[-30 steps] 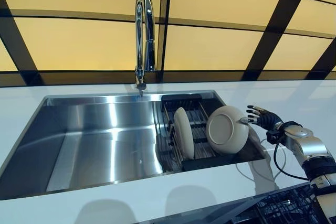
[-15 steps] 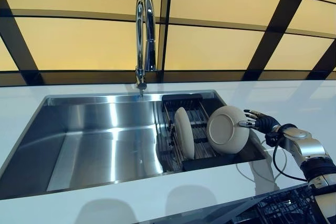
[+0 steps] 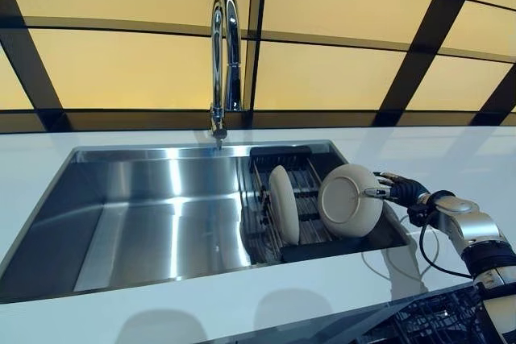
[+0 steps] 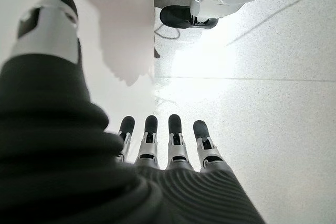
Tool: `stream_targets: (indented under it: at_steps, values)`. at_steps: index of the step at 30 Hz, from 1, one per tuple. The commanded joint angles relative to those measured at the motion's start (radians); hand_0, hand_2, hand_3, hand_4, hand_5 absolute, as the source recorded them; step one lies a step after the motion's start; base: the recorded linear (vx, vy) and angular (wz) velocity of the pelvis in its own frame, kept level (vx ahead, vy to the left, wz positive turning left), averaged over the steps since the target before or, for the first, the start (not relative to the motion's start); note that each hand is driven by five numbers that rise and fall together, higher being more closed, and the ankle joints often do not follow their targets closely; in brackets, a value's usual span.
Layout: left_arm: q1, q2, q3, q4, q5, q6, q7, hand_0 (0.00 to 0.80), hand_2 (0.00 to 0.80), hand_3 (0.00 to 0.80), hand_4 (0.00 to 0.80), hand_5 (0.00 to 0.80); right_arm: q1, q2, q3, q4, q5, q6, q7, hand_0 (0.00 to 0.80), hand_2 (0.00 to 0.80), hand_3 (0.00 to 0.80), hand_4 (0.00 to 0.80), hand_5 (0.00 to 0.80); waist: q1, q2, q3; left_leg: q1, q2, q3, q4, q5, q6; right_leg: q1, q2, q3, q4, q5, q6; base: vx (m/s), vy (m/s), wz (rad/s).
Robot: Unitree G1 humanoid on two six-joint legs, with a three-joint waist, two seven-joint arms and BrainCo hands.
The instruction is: Take plates into dishwasher
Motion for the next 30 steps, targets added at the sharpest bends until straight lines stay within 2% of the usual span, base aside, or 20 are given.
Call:
stream_targets:
  at_steps: [1,14,21,30]
  values:
    - [-0.029,0.008,-0.044,0.056,0.039,-0.019,0.006,0.0,0.0,0.0,0.0,0.0,-0.09,-0.02,0.08,0.059,-0.011,-0.004,0.024,0.8,0.8,0.8,0.8,0.8,0.047,0.029,-0.033,0.039,0.046,0.031,0.017,-0.03,-0.052,-0.01,-0.045,-0.016,0.022,0.04,0.052,0.0,0.0,0.0]
    - [-0.034,0.009,-0.052,0.052,0.04,-0.018,0.008,0.0,0.0,0.0,0.0,0.0,-0.114,-0.027,0.097,0.083,-0.026,0.005,0.057,0.8,0.8,0.8,0.8,0.8,0.054,0.027,-0.034,0.037,0.046,0.029,0.017,-0.029,-0.053,-0.01,-0.046,-0.022,0.021,0.041,0.052,0.0,0.0,0.0]
    - [-0.033,0.008,-0.054,0.052,0.039,-0.017,0.007,0.0,0.0,0.0,0.0,0.0,-0.124,-0.034,0.09,0.079,-0.008,-0.02,0.001,0.8,0.8,0.8,0.8,0.8,0.051,0.029,-0.034,0.039,0.046,0.031,0.016,-0.028,-0.054,-0.01,-0.046,-0.019,0.021,0.042,0.053,0.0,0.0,0.0]
    - [-0.035,0.002,-0.058,0.047,0.025,-0.011,0.01,0.0,0.0,0.0,0.0,0.0,-0.13,-0.053,0.055,0.012,0.092,-0.067,-0.117,0.8,0.8,0.8,0.8,0.8,0.041,0.028,-0.034,0.044,0.049,0.039,0.018,-0.03,-0.054,-0.009,-0.045,-0.013,0.022,0.043,0.053,0.0,0.0,0.0]
